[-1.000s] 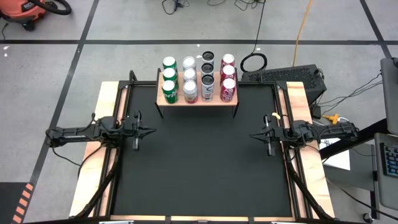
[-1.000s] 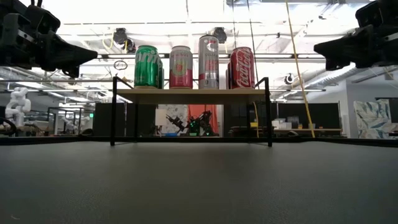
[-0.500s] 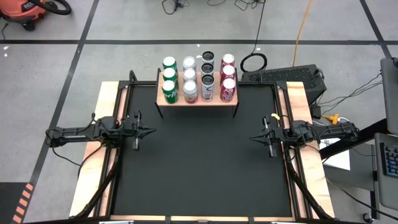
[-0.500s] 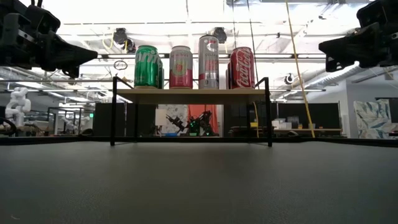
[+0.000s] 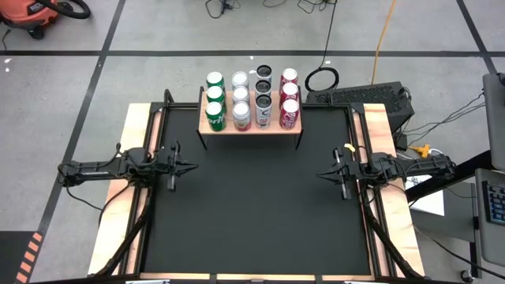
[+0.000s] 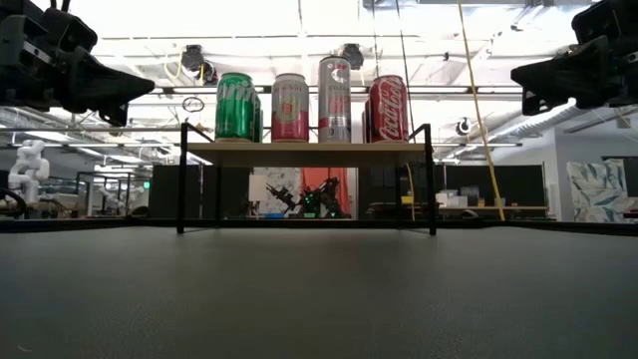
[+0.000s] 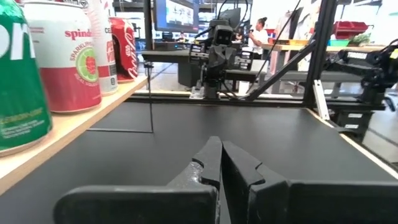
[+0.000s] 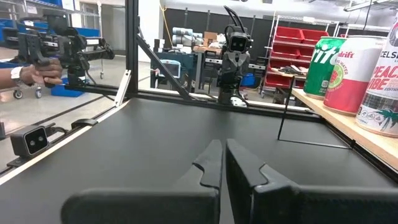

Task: Place canned beverage on shelf
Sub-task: Return to Home Position

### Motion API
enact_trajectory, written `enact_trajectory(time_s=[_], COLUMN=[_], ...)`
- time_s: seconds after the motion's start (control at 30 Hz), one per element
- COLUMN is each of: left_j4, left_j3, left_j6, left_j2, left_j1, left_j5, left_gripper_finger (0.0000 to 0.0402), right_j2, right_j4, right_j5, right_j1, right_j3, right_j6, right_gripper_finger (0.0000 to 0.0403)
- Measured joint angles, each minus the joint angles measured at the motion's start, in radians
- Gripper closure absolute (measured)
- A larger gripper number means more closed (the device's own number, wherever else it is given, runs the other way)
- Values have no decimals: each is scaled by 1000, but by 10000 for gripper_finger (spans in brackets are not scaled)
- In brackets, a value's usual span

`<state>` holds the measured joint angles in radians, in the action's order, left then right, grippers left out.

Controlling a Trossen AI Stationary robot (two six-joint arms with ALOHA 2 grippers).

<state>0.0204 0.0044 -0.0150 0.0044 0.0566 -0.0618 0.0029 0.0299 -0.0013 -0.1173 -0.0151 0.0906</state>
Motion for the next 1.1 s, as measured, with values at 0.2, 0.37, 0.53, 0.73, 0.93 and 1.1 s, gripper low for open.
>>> enact_trajectory(time_s=[0.2,0.37,0.53,0.73,0.93,1.1], left_j4=[8,9,14,7,-1,-1], left_j3=[0,0,0,0,0,0], left_j6=[-25,1,-3,3,2,2], left_j2=[0,0,0,0,0,0], left_j1=[0,0,-1,0,0,0], left_j5=[-37,-44,-70,-27,20,22], left_gripper_finger=[400,401,401,402,402,402], right_j2=[0,0,0,0,0,0], right_j4=[1,2,2,2,2,2], right_j5=[0,0,0,0,0,0], right_j1=[0,0,0,0,0,0], right_j3=[0,0,0,0,0,0], right_j6=[0,0,0,0,0,0], right_gripper_finger=[403,403,403,403,403,403])
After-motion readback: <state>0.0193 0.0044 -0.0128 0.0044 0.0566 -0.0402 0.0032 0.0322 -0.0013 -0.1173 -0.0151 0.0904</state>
